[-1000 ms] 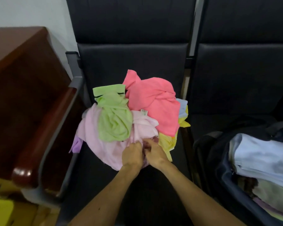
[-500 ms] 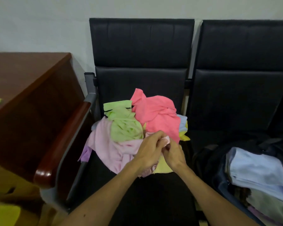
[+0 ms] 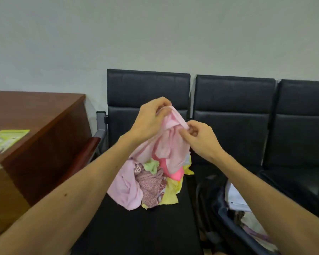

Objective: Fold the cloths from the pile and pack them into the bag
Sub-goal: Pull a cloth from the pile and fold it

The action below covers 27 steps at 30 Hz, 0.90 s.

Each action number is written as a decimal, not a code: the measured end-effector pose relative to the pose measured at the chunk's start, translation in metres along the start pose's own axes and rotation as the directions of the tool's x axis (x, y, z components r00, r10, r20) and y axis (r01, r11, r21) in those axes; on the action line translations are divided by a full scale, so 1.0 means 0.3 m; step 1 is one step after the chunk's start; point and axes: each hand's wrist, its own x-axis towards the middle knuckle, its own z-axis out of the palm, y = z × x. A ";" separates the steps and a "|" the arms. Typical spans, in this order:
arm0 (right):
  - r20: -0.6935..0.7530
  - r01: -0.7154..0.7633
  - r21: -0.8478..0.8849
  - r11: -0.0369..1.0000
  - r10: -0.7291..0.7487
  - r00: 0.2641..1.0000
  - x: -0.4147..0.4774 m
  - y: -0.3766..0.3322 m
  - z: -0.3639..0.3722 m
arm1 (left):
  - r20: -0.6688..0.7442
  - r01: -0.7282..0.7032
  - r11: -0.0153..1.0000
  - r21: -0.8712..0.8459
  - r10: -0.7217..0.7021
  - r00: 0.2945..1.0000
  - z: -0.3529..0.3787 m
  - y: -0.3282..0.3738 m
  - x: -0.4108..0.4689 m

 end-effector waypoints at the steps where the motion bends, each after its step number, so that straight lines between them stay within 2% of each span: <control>1: -0.032 0.005 -0.018 1.000 -0.005 0.999 0.005 -0.034 -0.014 | -0.012 -0.011 1.000 0.008 0.011 1.000 -0.023 0.028 0.018; 5: -0.089 0.029 -0.075 0.997 -0.036 0.995 -0.008 -0.154 -0.034 | -0.056 -0.067 0.995 0.074 0.072 0.996 -0.094 0.143 0.054; 7: -0.085 0.003 -0.041 0.999 -0.006 0.996 -0.023 -0.181 -0.017 | -0.080 -0.089 0.991 0.100 0.097 0.992 -0.120 0.185 0.059; 11: 0.068 -0.124 0.108 0.986 0.118 0.991 -0.074 -0.215 0.015 | -0.114 -0.166 0.964 0.210 0.192 0.975 -0.182 0.259 0.042; 13: 0.146 -0.157 0.194 0.968 0.129 0.981 -0.097 -0.236 0.011 | -0.117 -0.186 0.938 0.293 0.228 0.967 -0.209 0.291 0.029; 17: 0.208 -0.129 0.236 0.963 0.080 0.975 -0.119 -0.301 -0.050 | -0.197 -0.187 0.925 0.330 0.262 0.945 -0.255 0.357 0.002; 20: 0.339 -0.133 0.310 0.941 0.022 0.941 -0.152 -0.348 -0.116 | -0.250 -0.160 0.942 0.294 0.237 0.939 -0.284 0.399 -0.013; 24: 0.411 -0.171 0.548 0.819 -0.086 0.908 -0.220 -0.425 -0.244 | -0.303 -0.103 0.965 0.241 0.176 0.937 -0.339 0.421 -0.050; 27: 0.407 -0.156 0.614 0.773 -0.142 0.902 -0.257 -0.462 -0.322 | -0.291 -0.049 0.970 0.238 0.120 0.949 -0.370 0.411 -0.101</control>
